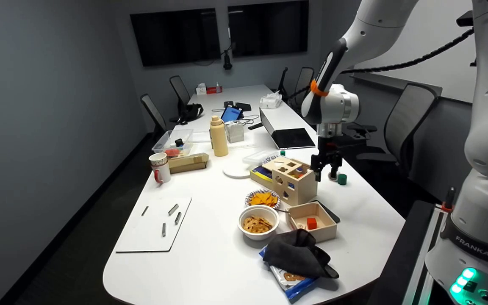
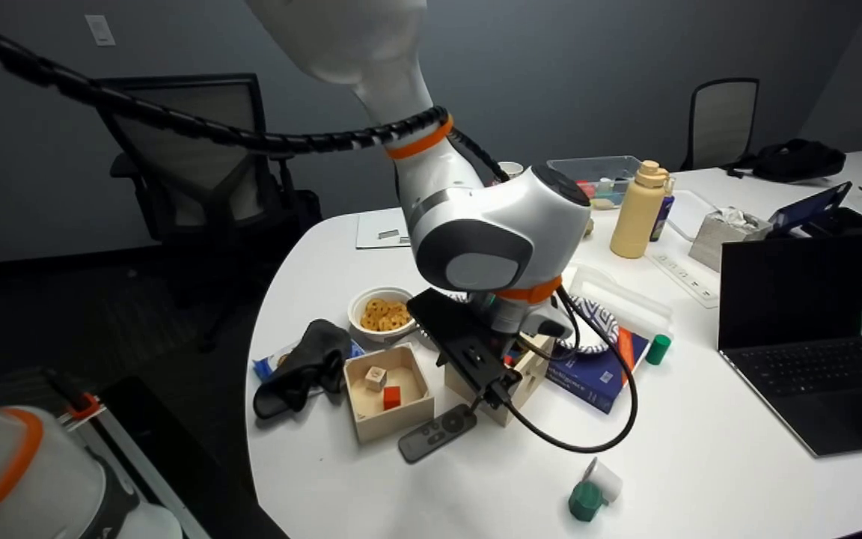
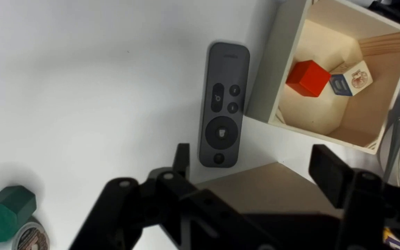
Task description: Press a button on the remote
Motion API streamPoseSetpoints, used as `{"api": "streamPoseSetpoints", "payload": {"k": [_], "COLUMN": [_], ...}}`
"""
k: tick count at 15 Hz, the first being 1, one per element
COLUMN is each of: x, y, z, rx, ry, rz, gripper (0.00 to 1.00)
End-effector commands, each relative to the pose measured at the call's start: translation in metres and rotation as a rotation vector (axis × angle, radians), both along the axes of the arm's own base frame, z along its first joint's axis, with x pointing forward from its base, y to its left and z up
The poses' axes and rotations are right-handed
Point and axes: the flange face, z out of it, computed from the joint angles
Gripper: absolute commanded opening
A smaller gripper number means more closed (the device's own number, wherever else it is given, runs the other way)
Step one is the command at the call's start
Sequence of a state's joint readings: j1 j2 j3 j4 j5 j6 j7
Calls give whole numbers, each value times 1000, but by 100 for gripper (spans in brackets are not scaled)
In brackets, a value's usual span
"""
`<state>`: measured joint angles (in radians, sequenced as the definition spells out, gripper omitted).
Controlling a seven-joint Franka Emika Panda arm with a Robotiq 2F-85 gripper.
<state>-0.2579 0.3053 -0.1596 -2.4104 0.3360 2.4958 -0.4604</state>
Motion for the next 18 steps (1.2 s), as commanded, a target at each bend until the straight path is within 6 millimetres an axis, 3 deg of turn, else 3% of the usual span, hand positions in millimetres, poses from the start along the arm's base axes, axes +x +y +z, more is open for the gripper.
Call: {"api": "streamPoseSetpoints", "payload": {"k": [1, 7, 9, 18], "x": [-1, 0, 1, 15], "y": [0, -2, -2, 1], "z": [-19, -50, -59, -99], "rx": [18, 42, 51, 85], "ry": [-8, 9, 13, 21], "rz": [-19, -41, -35, 17], "gripper": [58, 10, 0, 0]}}
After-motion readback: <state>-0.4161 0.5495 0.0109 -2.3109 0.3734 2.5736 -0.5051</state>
